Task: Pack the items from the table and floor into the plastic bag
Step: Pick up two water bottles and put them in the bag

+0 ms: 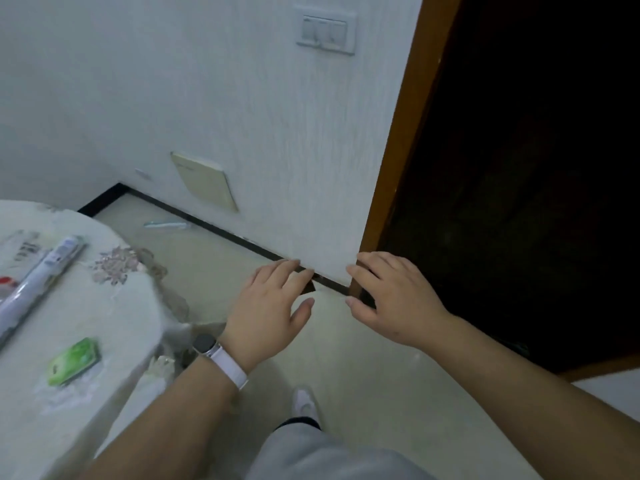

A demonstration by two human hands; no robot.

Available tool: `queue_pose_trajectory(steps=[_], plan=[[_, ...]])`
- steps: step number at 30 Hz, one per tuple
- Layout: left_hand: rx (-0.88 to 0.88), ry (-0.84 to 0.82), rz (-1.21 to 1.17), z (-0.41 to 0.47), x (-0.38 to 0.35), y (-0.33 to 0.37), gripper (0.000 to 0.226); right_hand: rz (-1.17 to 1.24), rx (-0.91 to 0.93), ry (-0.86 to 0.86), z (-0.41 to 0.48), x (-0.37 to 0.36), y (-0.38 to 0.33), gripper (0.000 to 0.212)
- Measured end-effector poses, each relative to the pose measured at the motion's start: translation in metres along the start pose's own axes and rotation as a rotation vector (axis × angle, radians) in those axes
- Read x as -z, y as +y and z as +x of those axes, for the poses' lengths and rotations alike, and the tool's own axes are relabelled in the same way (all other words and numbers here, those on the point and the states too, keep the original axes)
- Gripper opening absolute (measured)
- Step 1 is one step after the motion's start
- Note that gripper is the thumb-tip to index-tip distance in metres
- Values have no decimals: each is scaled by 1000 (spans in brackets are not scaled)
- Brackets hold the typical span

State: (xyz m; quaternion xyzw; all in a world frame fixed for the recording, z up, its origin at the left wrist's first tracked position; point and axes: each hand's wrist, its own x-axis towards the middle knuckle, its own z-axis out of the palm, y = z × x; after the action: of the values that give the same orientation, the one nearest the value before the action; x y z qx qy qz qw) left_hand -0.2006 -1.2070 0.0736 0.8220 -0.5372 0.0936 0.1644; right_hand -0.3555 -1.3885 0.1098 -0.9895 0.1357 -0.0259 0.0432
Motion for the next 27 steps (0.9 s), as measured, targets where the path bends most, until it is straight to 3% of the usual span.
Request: queue_pose_trajectory(steps=[13, 27], plan=[[149, 62, 101, 116, -3, -155, 43, -17, 233, 80, 236, -3, 16, 54], [619, 47, 309, 227, -4, -268, 46, 231, 638, 96, 502, -28, 21, 56]])
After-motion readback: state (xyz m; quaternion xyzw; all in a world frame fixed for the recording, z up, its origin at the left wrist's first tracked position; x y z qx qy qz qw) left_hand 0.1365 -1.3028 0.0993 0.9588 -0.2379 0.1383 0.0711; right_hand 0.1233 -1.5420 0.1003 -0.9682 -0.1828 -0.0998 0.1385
